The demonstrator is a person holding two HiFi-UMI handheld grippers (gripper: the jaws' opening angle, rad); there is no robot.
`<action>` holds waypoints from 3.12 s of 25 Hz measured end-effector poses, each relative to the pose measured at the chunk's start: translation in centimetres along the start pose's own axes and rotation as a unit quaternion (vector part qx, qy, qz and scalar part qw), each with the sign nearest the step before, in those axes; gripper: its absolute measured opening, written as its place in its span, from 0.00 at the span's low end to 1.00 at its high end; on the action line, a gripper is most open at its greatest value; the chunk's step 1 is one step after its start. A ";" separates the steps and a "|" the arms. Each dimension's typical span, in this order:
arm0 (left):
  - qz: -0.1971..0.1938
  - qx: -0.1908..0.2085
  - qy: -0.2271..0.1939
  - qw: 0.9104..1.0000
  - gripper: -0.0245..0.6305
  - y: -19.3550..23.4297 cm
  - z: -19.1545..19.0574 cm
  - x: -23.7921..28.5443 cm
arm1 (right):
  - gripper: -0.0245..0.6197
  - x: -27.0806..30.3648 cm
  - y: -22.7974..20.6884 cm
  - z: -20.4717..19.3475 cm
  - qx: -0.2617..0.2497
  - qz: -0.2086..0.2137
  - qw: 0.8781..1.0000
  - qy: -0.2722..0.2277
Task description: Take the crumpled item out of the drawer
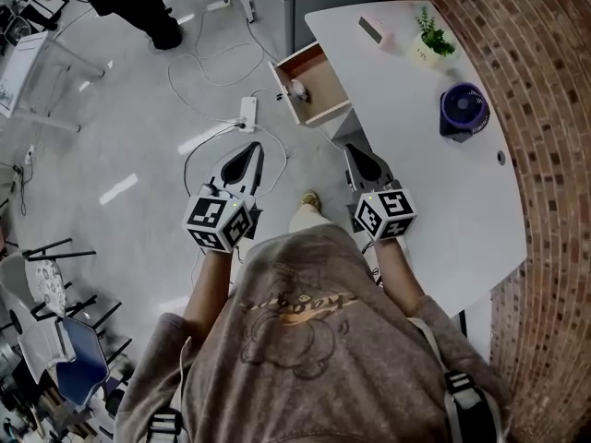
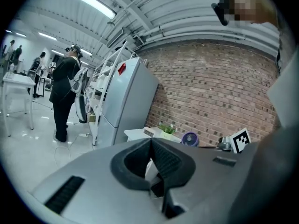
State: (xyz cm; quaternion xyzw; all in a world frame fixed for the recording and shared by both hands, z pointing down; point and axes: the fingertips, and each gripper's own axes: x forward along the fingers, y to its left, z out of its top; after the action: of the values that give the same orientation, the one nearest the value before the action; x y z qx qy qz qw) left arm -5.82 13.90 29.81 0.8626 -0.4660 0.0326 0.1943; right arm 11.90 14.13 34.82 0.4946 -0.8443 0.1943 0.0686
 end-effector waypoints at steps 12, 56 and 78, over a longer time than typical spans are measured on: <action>0.037 -0.004 0.001 0.999 0.05 2.3 1.8 7.1 | 0.03 6.8 -6.4 2.8 0.003 0.038 0.999 0.020; -0.082 0.011 0.102 0.991 0.05 17.1 0.4 25.3 | 0.03 25.6 -11.3 -0.1 0.036 -0.067 0.995 0.063; -0.067 -0.013 0.144 0.987 0.05 21.8 -11.0 32.1 | 0.03 34.0 -15.0 -9.6 0.019 -0.047 0.992 0.112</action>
State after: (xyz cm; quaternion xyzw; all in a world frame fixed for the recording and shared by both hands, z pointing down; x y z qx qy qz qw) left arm -4.14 -18.19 54.22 0.8755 -0.3747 0.1377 0.2723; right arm 7.01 -16.09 57.96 0.5102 -0.8034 0.2606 0.1625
